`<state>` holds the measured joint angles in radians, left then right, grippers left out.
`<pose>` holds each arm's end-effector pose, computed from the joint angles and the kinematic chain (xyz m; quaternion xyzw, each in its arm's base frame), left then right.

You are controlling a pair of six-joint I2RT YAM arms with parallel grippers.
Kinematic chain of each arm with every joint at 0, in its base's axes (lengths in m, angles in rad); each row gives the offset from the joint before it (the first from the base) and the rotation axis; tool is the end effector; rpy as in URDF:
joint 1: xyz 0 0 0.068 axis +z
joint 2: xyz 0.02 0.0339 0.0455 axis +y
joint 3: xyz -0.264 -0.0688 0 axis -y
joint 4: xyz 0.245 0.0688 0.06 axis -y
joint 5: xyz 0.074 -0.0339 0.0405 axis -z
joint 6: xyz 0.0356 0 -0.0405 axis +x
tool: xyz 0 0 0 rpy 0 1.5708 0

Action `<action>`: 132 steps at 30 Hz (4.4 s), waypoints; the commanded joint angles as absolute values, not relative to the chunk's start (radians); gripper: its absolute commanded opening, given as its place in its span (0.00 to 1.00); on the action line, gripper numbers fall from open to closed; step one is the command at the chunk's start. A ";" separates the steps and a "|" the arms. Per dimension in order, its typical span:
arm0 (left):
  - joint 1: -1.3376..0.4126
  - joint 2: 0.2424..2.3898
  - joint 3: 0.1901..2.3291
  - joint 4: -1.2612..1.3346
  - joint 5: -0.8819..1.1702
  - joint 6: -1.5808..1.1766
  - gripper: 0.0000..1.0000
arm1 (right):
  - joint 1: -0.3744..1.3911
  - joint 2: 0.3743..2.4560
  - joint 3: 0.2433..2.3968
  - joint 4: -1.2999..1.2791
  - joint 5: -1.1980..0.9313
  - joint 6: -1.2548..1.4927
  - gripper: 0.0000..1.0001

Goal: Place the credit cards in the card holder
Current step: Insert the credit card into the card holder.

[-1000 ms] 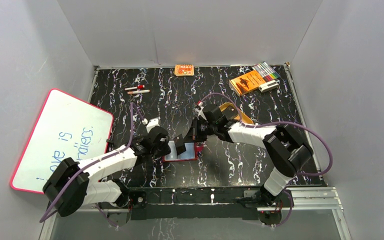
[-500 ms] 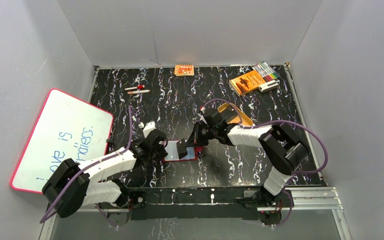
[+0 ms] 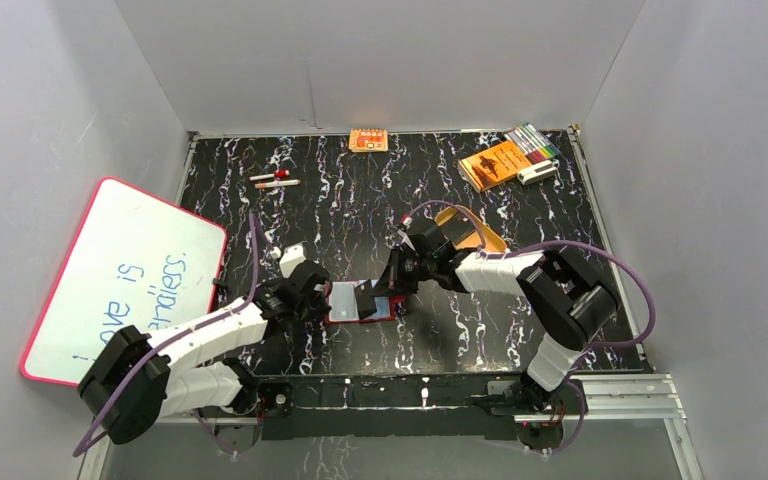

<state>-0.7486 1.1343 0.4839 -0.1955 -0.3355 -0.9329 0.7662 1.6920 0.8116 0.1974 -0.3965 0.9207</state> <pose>0.1626 -0.1351 0.1716 -0.1438 0.9125 -0.1564 0.3495 0.2333 0.2436 0.1575 -0.0160 0.8893 0.4328 0.1471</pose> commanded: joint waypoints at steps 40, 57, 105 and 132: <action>-0.744 1.146 0.443 -0.187 -0.351 -0.951 0.16 | 0.769 1.753 0.816 0.285 -0.375 0.963 0.00; -0.743 1.126 0.447 -0.218 -0.376 -0.954 0.16 | 0.769 1.666 0.823 0.253 -0.278 0.897 0.00; -0.744 1.158 0.440 -0.196 -0.365 -0.955 0.15 | 0.793 1.786 0.803 0.324 -0.376 1.002 0.00; -0.744 1.150 0.434 -0.196 -0.360 -0.959 0.14 | 0.808 1.834 0.888 0.270 -0.390 0.979 0.00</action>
